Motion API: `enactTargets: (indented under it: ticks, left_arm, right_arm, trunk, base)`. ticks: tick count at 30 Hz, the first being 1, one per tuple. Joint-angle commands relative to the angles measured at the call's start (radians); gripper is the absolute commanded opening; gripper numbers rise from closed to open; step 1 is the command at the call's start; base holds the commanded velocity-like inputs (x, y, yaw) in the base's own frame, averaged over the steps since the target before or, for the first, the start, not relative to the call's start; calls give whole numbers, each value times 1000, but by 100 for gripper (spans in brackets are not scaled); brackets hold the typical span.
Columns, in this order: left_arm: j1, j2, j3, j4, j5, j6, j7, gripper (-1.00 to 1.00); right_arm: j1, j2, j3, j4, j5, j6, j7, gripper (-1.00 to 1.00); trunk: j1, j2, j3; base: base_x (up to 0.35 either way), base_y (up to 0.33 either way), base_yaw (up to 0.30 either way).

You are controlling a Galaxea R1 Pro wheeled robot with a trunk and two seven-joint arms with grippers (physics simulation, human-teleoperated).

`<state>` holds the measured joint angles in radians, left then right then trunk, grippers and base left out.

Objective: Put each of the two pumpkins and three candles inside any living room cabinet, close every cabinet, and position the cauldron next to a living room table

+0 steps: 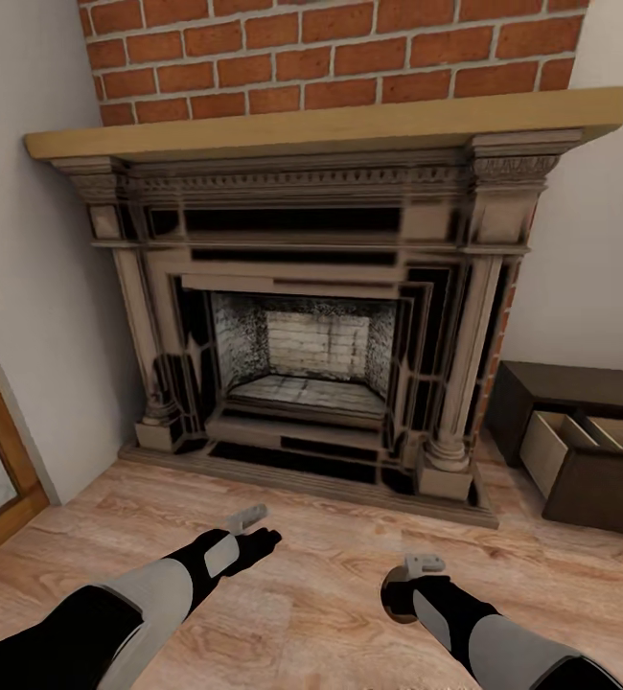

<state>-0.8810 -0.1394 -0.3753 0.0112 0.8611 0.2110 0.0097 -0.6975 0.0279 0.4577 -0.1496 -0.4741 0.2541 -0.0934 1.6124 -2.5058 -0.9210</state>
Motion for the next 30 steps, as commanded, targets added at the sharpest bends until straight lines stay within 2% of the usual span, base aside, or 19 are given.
enactTargets:
  ticks: [1, 16, 19, 20, 21, 30]
  left_arm:
    - [-1, 0, -8, 1, 10, 2, 1, 100]
    - [-1, 0, -8, 1, 10, 1, 2, 100]
    - [-1, 0, -8, 2, 10, -23, 2, 100]
    - [-1, -1, -8, 17, 10, -71, 2, 100]
    - [-1, -1, -8, 21, 10, -79, 3, 100]
    - [-1, 1, -7, 29, 10, -93, 3, 100]
  right_arm:
    - [0, 0, 9, -2, -8, 5, -6, -100]
    - [0, 0, 9, -2, -9, 4, -6, -100]
    - [0, 0, 9, -2, -9, 5, -6, -100]
    - [0, 0, 9, -2, -9, 5, -6, -100]
    - [0, 0, 9, -2, -9, 5, -6, -100]
    - [0, -1, 9, -2, -9, 5, -6, -100]
  trunk:
    - [0, 0, 0]
    - [0, 0, 14]
    - [0, 0, 17]
    - [0, 0, 18]
    - [0, 0, 19]
    - [0, 0, 28]
  base:
    - [0, 0, -296]
    - [0, 0, -266]
    - [0, 0, -256]
    - [0, 0, -256]
    - [0, 0, -256]
    - [0, 0, -256]
